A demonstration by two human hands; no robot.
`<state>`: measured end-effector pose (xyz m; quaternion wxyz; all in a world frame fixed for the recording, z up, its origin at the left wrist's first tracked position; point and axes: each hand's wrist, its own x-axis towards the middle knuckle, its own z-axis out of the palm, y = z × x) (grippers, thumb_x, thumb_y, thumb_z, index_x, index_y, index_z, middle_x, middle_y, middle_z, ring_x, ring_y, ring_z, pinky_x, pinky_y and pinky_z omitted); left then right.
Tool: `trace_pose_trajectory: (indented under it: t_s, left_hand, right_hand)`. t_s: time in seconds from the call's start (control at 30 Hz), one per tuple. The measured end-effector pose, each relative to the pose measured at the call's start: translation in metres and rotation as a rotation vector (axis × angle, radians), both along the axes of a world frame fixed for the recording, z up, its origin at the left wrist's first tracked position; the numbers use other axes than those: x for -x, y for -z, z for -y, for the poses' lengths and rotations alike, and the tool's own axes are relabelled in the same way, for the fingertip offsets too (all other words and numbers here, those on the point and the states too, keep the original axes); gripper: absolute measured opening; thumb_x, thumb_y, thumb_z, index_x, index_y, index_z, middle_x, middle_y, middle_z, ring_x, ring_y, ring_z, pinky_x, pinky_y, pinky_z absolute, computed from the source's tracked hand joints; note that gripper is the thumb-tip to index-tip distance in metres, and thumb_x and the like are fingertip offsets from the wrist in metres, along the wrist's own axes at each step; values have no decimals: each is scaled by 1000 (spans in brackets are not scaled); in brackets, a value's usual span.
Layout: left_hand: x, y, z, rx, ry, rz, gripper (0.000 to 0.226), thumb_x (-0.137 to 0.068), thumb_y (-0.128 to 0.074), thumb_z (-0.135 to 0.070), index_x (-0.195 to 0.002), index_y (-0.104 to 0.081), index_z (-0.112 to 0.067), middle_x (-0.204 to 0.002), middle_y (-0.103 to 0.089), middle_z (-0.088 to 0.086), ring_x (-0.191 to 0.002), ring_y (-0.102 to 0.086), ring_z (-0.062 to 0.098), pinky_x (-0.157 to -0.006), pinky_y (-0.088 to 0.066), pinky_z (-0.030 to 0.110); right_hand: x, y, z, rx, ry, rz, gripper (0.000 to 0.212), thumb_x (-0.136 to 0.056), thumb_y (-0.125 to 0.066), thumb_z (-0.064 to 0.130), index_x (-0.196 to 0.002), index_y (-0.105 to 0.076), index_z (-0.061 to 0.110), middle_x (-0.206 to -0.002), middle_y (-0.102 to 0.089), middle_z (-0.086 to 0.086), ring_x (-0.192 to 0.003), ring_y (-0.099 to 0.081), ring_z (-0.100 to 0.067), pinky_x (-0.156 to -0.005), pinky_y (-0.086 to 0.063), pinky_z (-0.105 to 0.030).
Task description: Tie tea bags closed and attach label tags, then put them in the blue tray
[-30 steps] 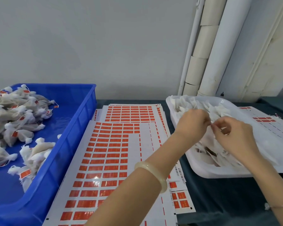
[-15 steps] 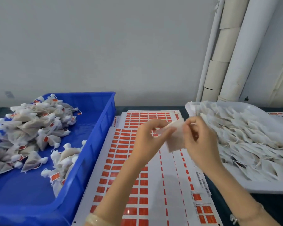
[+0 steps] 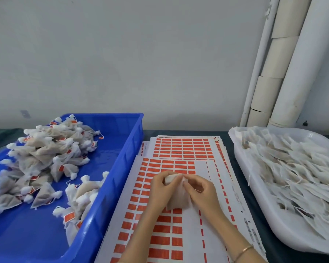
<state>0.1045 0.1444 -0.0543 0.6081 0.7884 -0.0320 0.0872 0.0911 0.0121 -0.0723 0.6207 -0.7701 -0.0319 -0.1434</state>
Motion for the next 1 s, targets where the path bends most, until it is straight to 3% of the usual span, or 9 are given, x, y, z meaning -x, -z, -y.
trace_pose_trajectory:
  t_s: [0.13, 0.33, 0.43, 0.53, 0.6, 0.67, 0.77, 0.9, 1.0]
  left_hand:
    - [-7, 7, -5, -5, -58, -50, 9, -84, -70, -37, -90, -65, -31, -89, -65, -17, -86, -63, 7, -64, -47, 11]
    - [-13, 9, -7, -44, -76, -27, 13, -88, -66, -37, -78, -65, -29, -77, -65, -14, -77, -62, 5, -60, -45, 8]
    - [-11, 15, -9, 29, -80, -23, 13, -89, -66, -29, -76, -67, -26, -70, -65, -13, -73, -62, 4, -58, -47, 7]
    - [-8, 14, -7, 142, -28, -33, 13, -89, -65, -25, -80, -71, -17, -68, -68, -6, -63, -66, 12, -56, -51, 14]
    - [-7, 11, -5, 225, 10, -51, 14, -90, -65, -24, -84, -72, -13, -72, -71, 1, -67, -69, 18, -62, -55, 19]
    - [-6, 8, -5, 290, 38, -70, 13, -90, -64, -21, -84, -72, -12, -74, -71, 7, -70, -70, 22, -64, -56, 22]
    - [-4, 7, -4, 378, 97, -103, 13, -90, -64, -15, -79, -72, -13, -76, -71, 12, -73, -71, 25, -64, -56, 23]
    - [-2, 8, -2, 380, 179, -49, 16, -89, -63, -17, -79, -74, -14, -80, -72, 14, -75, -70, 26, -70, -57, 26]
    - [-2, 9, -1, 368, 117, 3, 21, -89, -60, -23, -86, -74, -7, -81, -72, 11, -78, -69, 23, -74, -56, 26]
  right_hand:
    - [-4, 7, 8, -104, 29, -19, 10, -85, -71, 23, -92, -71, 30, -89, -71, 19, -85, -67, -2, -64, -52, -12]
    - [-9, 12, 8, -36, 65, -12, 8, -88, -67, 23, -88, -66, 31, -86, -67, 26, -89, -63, 2, -66, -49, -6]
    - [-5, 8, 4, 42, 149, 100, 18, -86, -70, 19, -87, -64, 36, -82, -66, 25, -87, -62, 1, -66, -48, -4]
    - [4, 0, -4, 122, 125, 299, 24, -84, -71, 23, -98, -63, 41, -87, -65, 28, -87, -63, 1, -64, -49, -6]
    - [11, -3, -10, 196, 45, 397, 24, -82, -69, 35, -106, -64, 35, -98, -65, 27, -89, -64, 1, -70, -50, -6]
    - [15, -3, -14, 299, 5, 430, 37, -78, -68, 46, -111, -67, 28, -110, -65, 20, -97, -63, 1, -83, -47, -6]
    - [15, -1, -12, 359, 49, 426, 49, -73, -71, 49, -114, -68, 23, -113, -62, 18, -99, -60, 2, -88, -43, -5]
    - [10, 2, -7, 323, 174, 452, 32, -75, -72, 26, -107, -70, 22, -101, -67, 15, -88, -59, 12, -80, -45, -1]
    - [9, -1, -4, 208, 169, 362, 23, -76, -68, 31, -99, -70, 30, -95, -65, 28, -79, -61, 15, -74, -45, 1]
